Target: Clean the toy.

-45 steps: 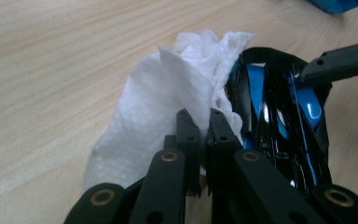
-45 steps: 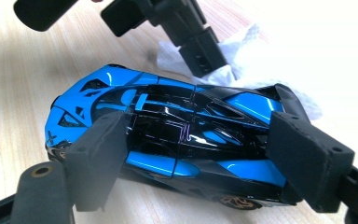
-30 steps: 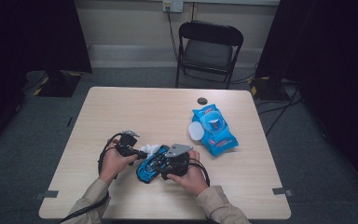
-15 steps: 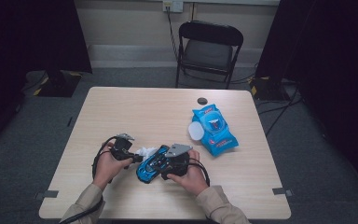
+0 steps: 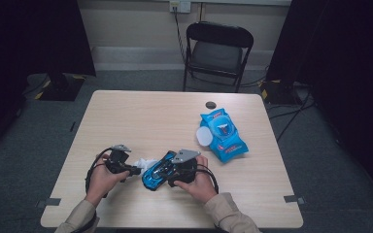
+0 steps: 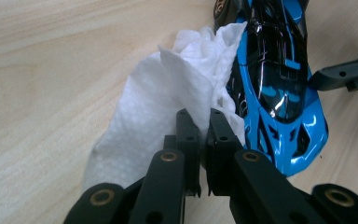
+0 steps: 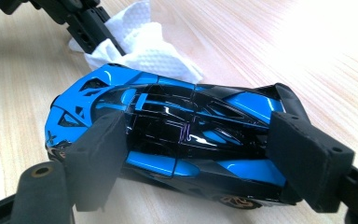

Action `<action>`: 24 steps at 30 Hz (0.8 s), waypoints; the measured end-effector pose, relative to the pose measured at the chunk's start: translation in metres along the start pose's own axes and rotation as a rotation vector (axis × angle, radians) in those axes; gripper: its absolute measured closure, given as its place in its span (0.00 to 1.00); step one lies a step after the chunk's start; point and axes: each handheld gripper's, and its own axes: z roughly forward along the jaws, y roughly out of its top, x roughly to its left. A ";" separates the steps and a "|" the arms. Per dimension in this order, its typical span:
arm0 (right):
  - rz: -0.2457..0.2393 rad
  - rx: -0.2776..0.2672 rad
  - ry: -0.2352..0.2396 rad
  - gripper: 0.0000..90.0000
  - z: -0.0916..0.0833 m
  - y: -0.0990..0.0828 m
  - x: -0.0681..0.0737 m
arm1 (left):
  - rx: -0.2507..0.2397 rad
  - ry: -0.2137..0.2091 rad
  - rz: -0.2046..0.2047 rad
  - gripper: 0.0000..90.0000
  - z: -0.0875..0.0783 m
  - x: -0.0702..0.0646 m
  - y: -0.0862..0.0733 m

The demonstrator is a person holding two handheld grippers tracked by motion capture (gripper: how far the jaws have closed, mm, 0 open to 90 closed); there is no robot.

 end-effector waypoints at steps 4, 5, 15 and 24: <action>0.000 0.002 0.000 0.22 0.000 0.000 0.000 | 0.008 -0.001 0.001 0.95 -0.004 0.000 -0.004; 0.000 0.002 0.000 0.22 0.000 0.000 0.000 | 0.009 0.001 0.002 0.95 -0.006 -0.001 -0.005; 0.002 0.018 -0.002 0.23 0.000 0.003 0.000 | -0.048 0.007 -0.007 0.95 -0.030 -0.002 -0.004; -0.020 0.032 0.003 0.23 -0.001 0.006 -0.001 | -0.079 0.013 0.031 0.94 -0.036 -0.010 0.016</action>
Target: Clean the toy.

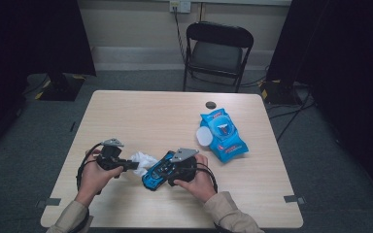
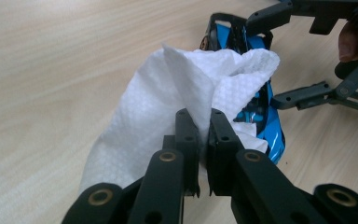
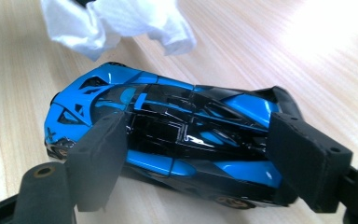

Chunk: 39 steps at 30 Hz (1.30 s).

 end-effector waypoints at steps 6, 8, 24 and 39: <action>-0.009 -0.033 0.008 0.22 -0.014 0.002 -0.007 | -0.024 -0.005 0.025 0.94 0.001 -0.008 0.015; -0.016 -0.036 0.008 0.22 -0.021 0.001 -0.010 | -0.027 -0.012 0.038 0.94 0.004 -0.013 0.021; 0.036 -0.061 -0.042 0.22 -0.085 -0.042 -0.037 | -0.024 -0.092 0.168 0.94 0.048 -0.073 0.068; 0.090 -0.063 -0.065 0.32 -0.121 -0.070 -0.052 | 0.054 -0.070 0.184 0.94 0.122 -0.111 0.082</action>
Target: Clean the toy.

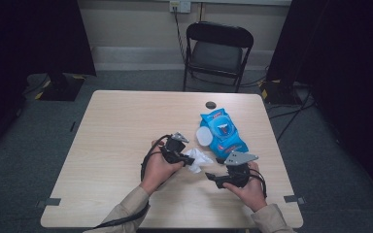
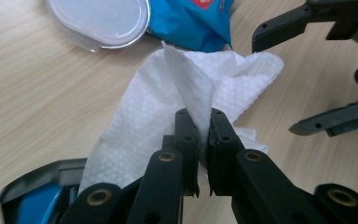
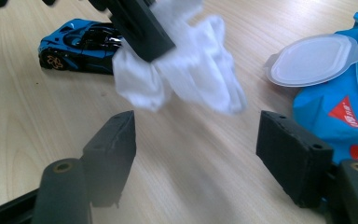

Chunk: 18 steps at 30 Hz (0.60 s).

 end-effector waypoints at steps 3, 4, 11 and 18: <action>-0.005 0.007 0.003 0.33 0.000 -0.001 -0.001 | 0.016 -0.007 0.008 0.94 0.010 -0.004 0.002; -0.008 0.010 0.003 0.33 0.000 -0.002 -0.001 | 0.021 -0.014 0.007 0.94 0.013 -0.006 0.003; -0.008 0.023 -0.008 0.34 -0.005 -0.006 -0.007 | 0.005 -0.031 0.018 0.85 0.015 -0.011 0.005; -0.002 0.015 -0.008 0.35 -0.006 -0.005 -0.007 | -0.038 -0.003 0.052 0.73 -0.005 -0.009 0.001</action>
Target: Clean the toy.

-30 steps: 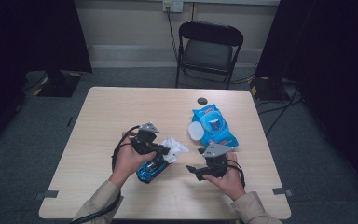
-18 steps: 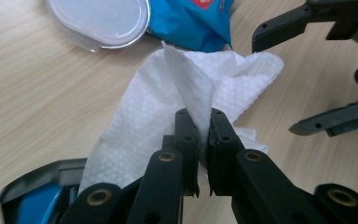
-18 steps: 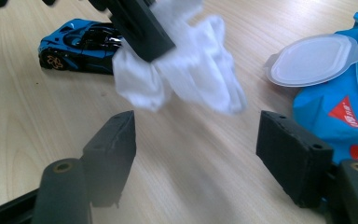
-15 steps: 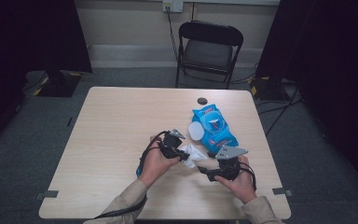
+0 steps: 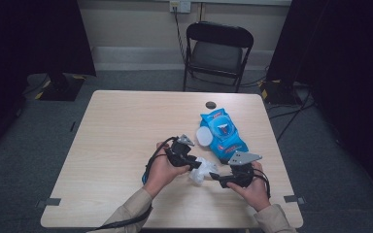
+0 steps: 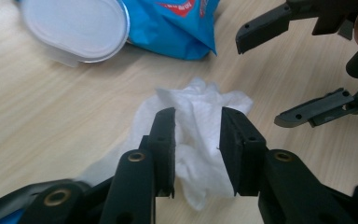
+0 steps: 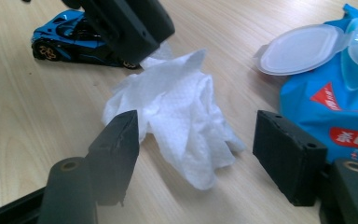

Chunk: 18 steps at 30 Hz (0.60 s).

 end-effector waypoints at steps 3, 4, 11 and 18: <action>-0.008 0.004 0.006 0.36 0.003 0.001 0.003 | -0.004 0.027 0.013 0.69 -0.009 0.004 -0.003; -0.009 0.003 0.004 0.36 0.003 0.002 0.004 | -0.011 0.033 0.014 0.68 -0.012 0.006 -0.004; -0.011 0.012 0.036 0.40 0.013 0.004 0.010 | -0.052 0.075 -0.010 0.60 -0.036 0.024 -0.018; 0.000 0.032 0.033 0.39 0.026 0.002 0.013 | -0.072 0.134 -0.027 0.52 -0.056 0.044 -0.037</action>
